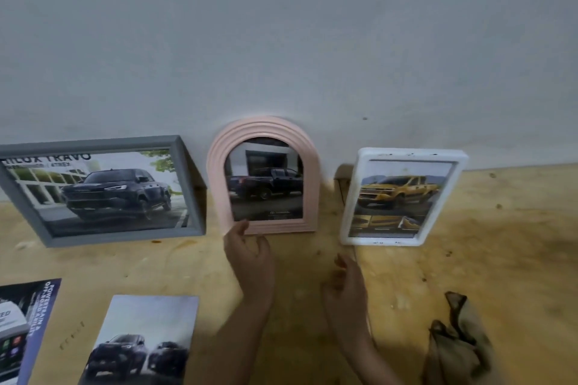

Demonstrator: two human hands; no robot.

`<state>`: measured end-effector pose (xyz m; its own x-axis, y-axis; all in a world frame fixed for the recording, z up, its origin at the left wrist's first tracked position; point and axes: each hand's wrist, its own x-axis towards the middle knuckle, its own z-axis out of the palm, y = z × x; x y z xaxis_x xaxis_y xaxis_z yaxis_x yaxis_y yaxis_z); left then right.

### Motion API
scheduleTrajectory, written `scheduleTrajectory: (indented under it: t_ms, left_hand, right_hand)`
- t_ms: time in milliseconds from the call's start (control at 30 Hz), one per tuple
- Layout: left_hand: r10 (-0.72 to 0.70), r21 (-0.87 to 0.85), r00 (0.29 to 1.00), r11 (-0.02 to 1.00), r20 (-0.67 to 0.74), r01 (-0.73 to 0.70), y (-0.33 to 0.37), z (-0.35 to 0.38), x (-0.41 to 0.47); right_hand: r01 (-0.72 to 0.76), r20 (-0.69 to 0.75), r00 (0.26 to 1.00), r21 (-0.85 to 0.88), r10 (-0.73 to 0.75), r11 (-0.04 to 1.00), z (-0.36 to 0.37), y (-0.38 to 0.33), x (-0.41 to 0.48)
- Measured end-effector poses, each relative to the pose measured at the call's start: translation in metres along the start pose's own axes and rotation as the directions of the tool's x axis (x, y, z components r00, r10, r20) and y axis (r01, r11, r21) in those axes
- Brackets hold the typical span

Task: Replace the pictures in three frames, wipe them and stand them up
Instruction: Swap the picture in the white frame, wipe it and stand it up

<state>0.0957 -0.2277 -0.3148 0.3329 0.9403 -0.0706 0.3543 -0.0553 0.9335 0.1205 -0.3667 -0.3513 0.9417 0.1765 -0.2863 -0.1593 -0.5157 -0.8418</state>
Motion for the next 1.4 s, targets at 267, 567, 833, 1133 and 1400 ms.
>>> scheduleTrajectory:
  t_ms: [267, 567, 833, 1133, 1400]
  left_hand:
    - [0.164, -0.183, 0.936, 0.977, 0.312, -0.11, 0.121, 0.089, -0.039]
    - [0.102, -0.216, 0.979, 0.974, 0.176, -0.062, 0.137, 0.124, -0.057]
    - [0.097, -0.146, 0.973, 0.987, 0.211, -0.067, 0.135, 0.088, -0.059]
    - [0.007, -0.033, 0.91, 0.999, 0.415, 0.008, 0.062, -0.01, -0.044]
    - [-0.182, 0.117, 0.862, 0.983, 0.473, 0.143, -0.024, -0.059, -0.029]
  right_hand:
    - [0.063, -0.222, 0.973, -0.011, -0.064, 0.998, -0.15, 0.029, 0.077]
    - [0.262, 0.278, 0.939, -0.199, -0.202, 0.944, -0.176, 0.047, 0.123]
    - [0.449, 0.221, 0.882, -0.118, -0.417, 0.886, -0.209, 0.064, 0.083]
    - [0.733, 0.302, 0.68, -0.318, -0.669, 0.601, -0.18, 0.066, 0.012]
    - [0.804, 0.446, 0.595, -0.341, -0.669, 0.488, -0.122, 0.085, -0.05]
